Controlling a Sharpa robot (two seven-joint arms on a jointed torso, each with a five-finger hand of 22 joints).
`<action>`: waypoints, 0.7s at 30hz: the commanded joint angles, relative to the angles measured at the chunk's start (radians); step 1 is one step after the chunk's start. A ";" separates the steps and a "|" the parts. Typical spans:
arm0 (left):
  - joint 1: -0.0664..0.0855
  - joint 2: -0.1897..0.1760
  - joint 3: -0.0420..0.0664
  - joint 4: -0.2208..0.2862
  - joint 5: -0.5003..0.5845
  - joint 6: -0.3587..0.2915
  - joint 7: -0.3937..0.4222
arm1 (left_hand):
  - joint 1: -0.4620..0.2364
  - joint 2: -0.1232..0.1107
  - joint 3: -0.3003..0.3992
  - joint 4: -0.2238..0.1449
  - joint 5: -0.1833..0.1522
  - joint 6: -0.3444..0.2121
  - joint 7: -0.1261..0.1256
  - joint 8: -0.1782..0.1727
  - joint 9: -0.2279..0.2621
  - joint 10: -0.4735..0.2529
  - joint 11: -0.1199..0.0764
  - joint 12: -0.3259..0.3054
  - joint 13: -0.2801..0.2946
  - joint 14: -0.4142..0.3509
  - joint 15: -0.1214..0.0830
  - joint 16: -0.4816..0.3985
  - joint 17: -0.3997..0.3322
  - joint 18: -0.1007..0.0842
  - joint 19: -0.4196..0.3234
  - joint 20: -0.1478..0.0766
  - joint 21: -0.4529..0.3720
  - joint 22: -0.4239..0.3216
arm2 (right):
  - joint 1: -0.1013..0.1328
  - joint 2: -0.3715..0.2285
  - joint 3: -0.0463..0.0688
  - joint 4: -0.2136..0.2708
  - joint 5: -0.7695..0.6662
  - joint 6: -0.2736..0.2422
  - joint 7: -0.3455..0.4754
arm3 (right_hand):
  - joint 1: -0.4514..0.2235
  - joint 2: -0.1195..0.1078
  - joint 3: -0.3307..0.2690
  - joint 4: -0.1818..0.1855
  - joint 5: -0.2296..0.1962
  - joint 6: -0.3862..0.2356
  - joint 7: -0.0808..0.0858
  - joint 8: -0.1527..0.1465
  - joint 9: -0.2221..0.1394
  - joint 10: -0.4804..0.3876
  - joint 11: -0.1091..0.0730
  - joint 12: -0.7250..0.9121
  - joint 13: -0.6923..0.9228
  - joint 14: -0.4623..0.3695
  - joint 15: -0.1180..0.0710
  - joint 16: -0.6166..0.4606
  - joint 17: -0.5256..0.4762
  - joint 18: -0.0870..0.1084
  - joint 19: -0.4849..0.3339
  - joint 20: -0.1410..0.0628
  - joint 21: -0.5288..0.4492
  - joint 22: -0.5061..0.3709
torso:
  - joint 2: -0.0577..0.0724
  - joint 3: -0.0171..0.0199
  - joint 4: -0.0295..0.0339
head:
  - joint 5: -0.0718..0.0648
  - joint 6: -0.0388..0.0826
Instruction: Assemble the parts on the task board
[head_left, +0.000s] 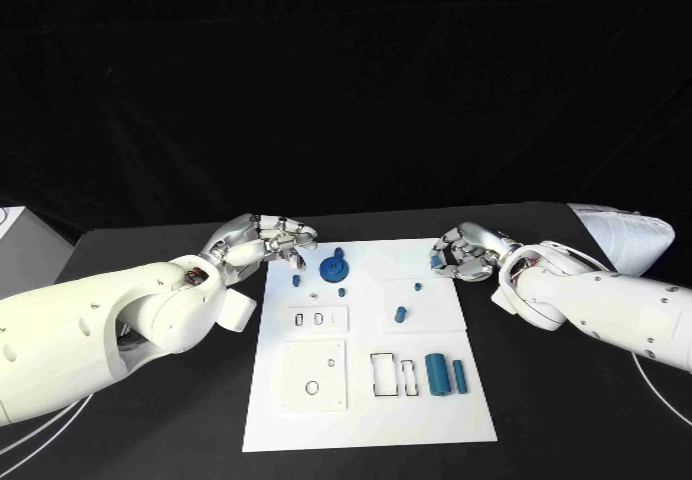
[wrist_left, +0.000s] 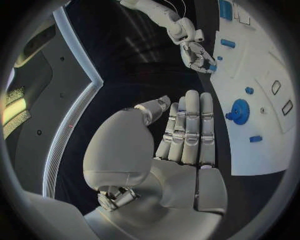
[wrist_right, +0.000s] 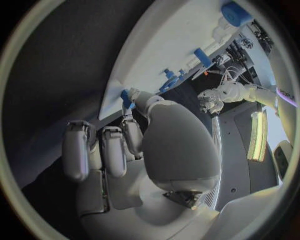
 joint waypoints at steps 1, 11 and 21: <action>0.000 0.000 0.000 0.001 -0.004 0.020 0.008 | -0.003 -0.006 0.004 0.001 0.001 -0.006 0.000 -0.004 0.001 -0.006 0.002 0.004 0.001 -0.006 0.001 0.000 0.002 0.006 0.002 0.008 -0.005 -0.001 | -0.001 -0.002 0.000 0.009 -0.018 -0.040 -0.023 | -0.006 0.012 0.006 -0.002 -0.001 0.010 -0.010 0.029 0.026 0.003 -0.008 0.006 0.051 0.081 -0.010 0.001 0.166 -0.009 0.007 -0.010 0.006 0.151 | 0.000 0.0003 0.0003 | 0.002 0.000; 0.000 -0.002 0.000 -0.008 -0.004 0.020 0.008 | -0.003 -0.006 0.004 0.001 0.001 -0.006 0.000 -0.004 0.001 -0.006 0.002 0.004 0.001 -0.006 0.001 0.000 0.002 0.006 0.002 0.008 -0.005 -0.001 | 0.026 -0.035 0.006 0.122 -0.020 -0.100 -0.099 | -0.023 0.004 0.009 -0.004 0.010 -0.001 -0.011 0.041 0.030 0.010 -0.009 0.012 0.056 0.080 -0.012 -0.001 0.164 -0.011 0.013 -0.013 0.013 0.156 | -0.006 -0.0012 -0.0018 | 0.010 0.002; 0.000 0.002 0.000 -0.026 -0.004 0.018 0.004 | -0.006 -0.008 0.003 0.003 0.001 -0.006 0.000 -0.005 0.002 -0.006 0.002 0.004 0.001 -0.007 0.002 0.000 0.002 0.005 0.003 0.008 -0.007 -0.002 | 0.073 -0.049 0.008 0.311 -0.051 -0.121 -0.209 | -0.028 0.003 0.015 -0.008 0.011 -0.014 -0.010 0.043 0.030 0.014 -0.009 0.016 0.059 0.081 -0.013 0.000 0.166 -0.013 0.017 -0.014 0.019 0.161 | -0.016 -0.0079 -0.0015 | 0.013 -0.001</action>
